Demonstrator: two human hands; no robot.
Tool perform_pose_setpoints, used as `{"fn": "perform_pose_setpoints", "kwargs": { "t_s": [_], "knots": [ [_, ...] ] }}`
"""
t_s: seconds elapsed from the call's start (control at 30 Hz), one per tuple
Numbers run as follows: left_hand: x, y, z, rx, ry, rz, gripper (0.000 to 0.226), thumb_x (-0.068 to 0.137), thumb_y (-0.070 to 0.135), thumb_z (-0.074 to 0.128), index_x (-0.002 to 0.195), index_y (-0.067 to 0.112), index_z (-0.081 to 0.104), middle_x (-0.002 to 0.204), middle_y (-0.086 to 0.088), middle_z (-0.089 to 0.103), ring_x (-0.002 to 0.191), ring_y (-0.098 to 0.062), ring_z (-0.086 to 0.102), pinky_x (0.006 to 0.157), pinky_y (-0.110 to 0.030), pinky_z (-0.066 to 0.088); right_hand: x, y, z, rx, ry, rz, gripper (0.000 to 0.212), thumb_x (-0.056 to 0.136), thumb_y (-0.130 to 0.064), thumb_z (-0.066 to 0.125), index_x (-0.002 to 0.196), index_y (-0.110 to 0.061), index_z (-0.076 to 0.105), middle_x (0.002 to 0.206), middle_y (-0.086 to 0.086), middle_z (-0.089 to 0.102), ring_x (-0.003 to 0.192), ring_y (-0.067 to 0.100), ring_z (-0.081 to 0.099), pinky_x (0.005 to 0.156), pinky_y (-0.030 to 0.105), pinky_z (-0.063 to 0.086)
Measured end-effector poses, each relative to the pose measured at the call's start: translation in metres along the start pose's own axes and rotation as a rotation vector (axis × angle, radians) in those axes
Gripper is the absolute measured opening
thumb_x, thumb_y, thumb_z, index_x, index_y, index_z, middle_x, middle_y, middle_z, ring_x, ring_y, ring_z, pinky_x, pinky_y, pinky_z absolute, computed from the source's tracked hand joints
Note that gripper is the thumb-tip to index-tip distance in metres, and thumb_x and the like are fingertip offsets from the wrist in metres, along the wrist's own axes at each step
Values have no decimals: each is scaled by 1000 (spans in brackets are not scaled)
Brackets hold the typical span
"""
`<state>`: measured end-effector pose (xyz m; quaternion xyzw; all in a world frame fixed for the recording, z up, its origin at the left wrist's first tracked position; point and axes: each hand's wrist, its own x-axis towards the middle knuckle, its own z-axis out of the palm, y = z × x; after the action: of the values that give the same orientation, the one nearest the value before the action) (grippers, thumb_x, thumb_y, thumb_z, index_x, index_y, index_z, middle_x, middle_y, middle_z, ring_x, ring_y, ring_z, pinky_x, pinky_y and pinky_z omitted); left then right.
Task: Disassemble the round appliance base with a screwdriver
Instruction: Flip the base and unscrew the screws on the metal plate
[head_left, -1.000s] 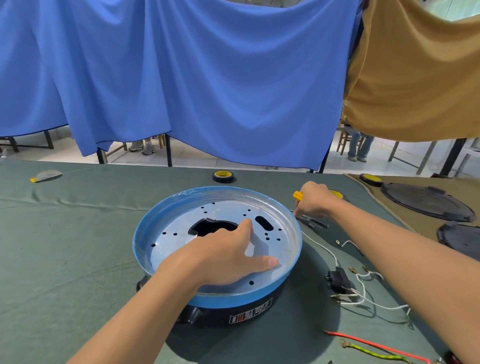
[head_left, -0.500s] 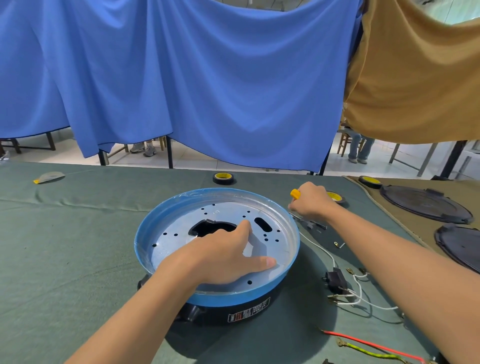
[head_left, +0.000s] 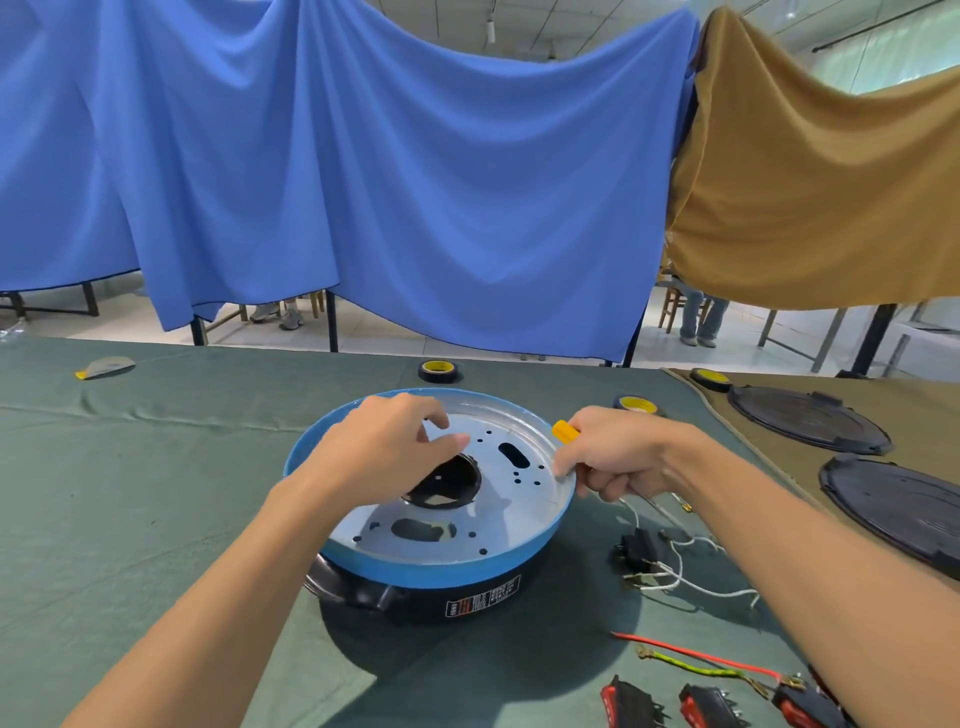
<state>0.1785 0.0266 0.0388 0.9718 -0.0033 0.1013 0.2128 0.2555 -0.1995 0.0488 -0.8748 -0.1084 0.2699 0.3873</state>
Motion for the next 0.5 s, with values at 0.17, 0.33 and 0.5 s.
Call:
{"fn": "perform_pose_setpoints", "kwargs": {
  "t_s": [0.17, 0.33, 0.5],
  "knots": [
    [1, -15, -15, -160, 238, -23, 26, 92, 45, 58, 102, 24, 70, 92, 8, 67, 92, -15, 62, 81, -30, 47, -4, -4, -7, 152, 40, -66, 22, 87, 5, 51, 70, -8, 47, 49, 5, 43, 44, 11, 27, 34, 17, 20],
    [2, -11, -26, -191, 764, 86, 16, 95, 24, 57, 94, 13, 69, 97, -1, 68, 94, -22, 59, 82, -30, 41, -7, -17, -28, 225, 198, -100, 24, 87, 9, 45, 70, -8, 41, 42, 1, 40, 38, 10, 27, 32, 17, 18],
    [-5, 15, -9, -383, 773, -151, 15, 90, 24, 54, 79, 14, 56, 82, -3, 60, 82, -27, 54, 69, -31, 34, 3, -15, -35, 378, 462, -79, 15, 89, 7, 37, 81, -2, 44, 59, 10, 46, 32, 8, 26, 31, 16, 20]
  ]
}}
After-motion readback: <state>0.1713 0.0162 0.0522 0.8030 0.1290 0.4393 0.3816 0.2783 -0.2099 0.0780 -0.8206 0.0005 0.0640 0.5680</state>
